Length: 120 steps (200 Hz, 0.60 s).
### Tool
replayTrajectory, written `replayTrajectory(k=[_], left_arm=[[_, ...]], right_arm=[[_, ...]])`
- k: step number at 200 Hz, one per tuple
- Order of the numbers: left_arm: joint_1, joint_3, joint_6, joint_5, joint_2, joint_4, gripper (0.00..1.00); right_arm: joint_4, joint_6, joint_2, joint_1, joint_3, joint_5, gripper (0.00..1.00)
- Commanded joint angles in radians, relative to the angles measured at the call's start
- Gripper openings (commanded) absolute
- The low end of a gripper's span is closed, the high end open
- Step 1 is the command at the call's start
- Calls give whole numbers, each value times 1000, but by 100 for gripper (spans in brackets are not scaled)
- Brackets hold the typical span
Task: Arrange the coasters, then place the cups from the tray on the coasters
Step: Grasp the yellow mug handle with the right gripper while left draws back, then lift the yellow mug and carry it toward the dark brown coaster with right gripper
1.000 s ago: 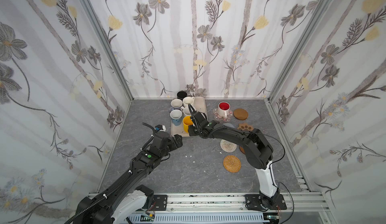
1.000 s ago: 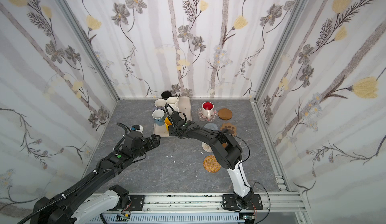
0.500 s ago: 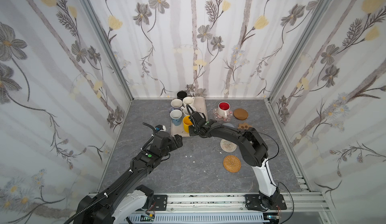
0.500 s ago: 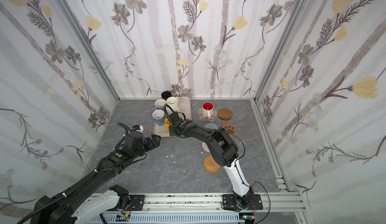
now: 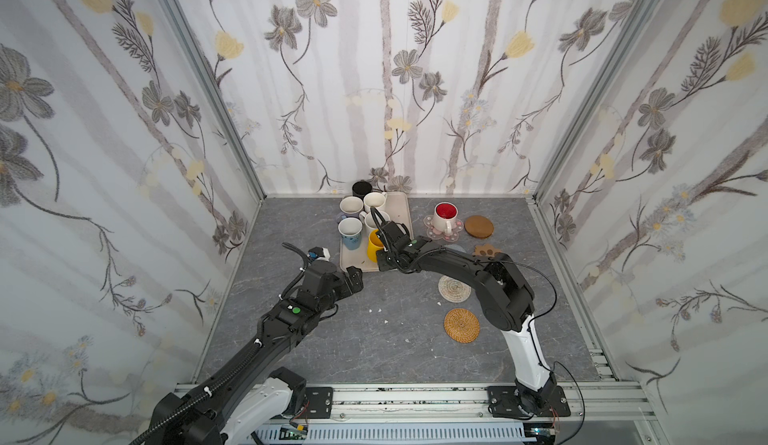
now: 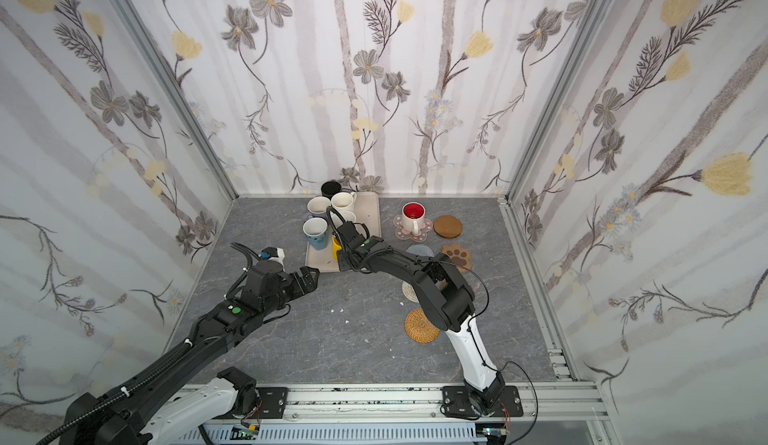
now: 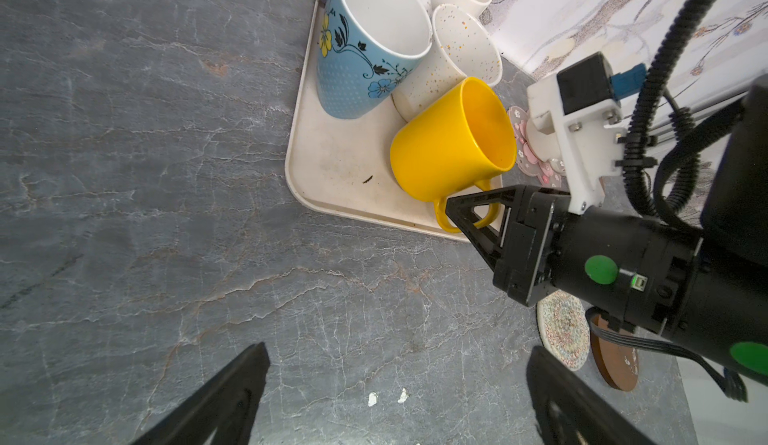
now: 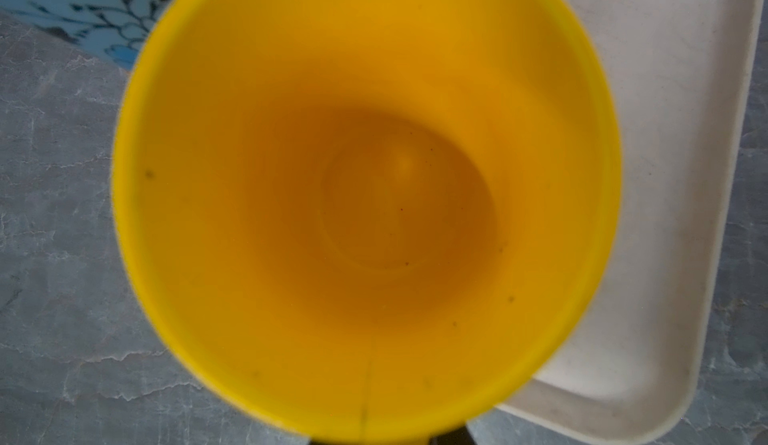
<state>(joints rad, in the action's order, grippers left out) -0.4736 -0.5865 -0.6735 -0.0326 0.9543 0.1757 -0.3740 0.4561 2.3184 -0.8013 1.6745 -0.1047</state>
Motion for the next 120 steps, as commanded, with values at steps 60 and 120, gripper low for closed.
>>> replayTrajectory(k=[60,120], left_arm=[[-31,-31,3,1,-9,0,100],[-131,-72,-36,-64,4,14,100]], right_arm=[[80,-46,-171,-1,-92,-13,0],[111,-60,-349,11,-246,-39,0]])
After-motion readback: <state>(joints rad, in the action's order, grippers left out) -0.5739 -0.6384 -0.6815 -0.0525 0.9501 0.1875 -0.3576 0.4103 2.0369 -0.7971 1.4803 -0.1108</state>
